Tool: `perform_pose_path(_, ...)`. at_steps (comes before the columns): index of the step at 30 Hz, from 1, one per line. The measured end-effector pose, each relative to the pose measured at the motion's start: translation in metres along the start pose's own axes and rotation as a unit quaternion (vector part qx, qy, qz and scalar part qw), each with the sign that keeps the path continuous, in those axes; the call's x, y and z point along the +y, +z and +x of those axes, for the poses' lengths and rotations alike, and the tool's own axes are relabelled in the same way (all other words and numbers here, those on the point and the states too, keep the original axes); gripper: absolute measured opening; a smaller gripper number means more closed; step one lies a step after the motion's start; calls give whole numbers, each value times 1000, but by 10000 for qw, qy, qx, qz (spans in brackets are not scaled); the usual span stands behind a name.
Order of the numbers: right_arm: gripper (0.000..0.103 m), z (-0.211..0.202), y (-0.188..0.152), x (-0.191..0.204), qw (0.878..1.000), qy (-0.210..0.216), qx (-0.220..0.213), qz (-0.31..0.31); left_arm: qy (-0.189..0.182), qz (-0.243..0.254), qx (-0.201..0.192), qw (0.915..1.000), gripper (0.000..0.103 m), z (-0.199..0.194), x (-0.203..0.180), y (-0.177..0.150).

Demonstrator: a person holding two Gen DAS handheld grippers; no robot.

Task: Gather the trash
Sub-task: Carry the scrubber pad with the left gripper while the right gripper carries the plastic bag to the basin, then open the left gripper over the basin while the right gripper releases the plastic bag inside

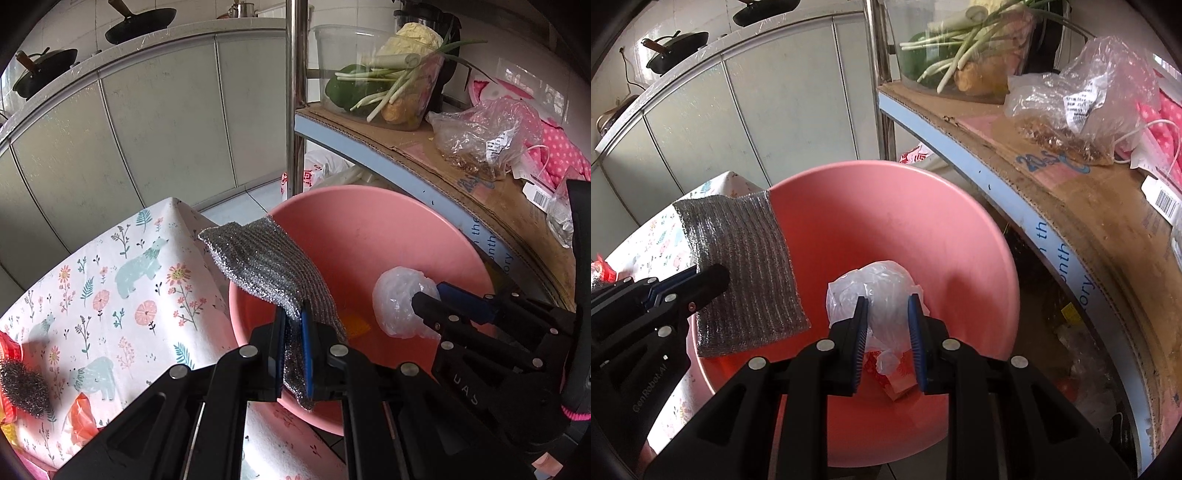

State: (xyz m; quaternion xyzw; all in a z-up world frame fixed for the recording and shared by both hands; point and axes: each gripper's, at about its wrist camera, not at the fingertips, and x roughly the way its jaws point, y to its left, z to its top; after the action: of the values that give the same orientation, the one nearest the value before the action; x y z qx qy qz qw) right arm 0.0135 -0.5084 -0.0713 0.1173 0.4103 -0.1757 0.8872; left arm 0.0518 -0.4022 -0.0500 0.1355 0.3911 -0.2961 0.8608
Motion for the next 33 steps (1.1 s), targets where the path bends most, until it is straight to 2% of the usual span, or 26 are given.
perform_pose_path(11, 22, 11, -3, -4, 9999, -11, 88, 123, -169, -160, 220, 9995, 11, 9, 3, -1)
perform_pose_path(13, 23, 11, -4, -5, 9999, -6, 99, 116, -186, -216, 230, 9993, 15, 9, 4, -2)
perform_pose_path(15, 24, 11, -4, -6, 9998, 45, 113, 127, -243, -287, 195, 9991, 31, 6, 6, -1)
perform_pose_path(17, 27, 10, -5, -6, 9998, 81, 119, 138, -266, -315, 121, 9991, 36, 3, 7, -1)
perform_pose_path(22, 36, 4, -6, -6, 9997, 153, 110, 164, -268, -343, 8, 9991, 38, -6, 10, 1)
perform_pose_path(29, 37, -16, -10, -5, 9995, 255, 12, 167, -239, -433, -87, 9987, 40, -25, 18, -3)
perform_pose_path(33, 37, -31, -12, -1, 9991, 390, -69, 134, -199, -459, -179, 9986, 45, -42, 22, -8)
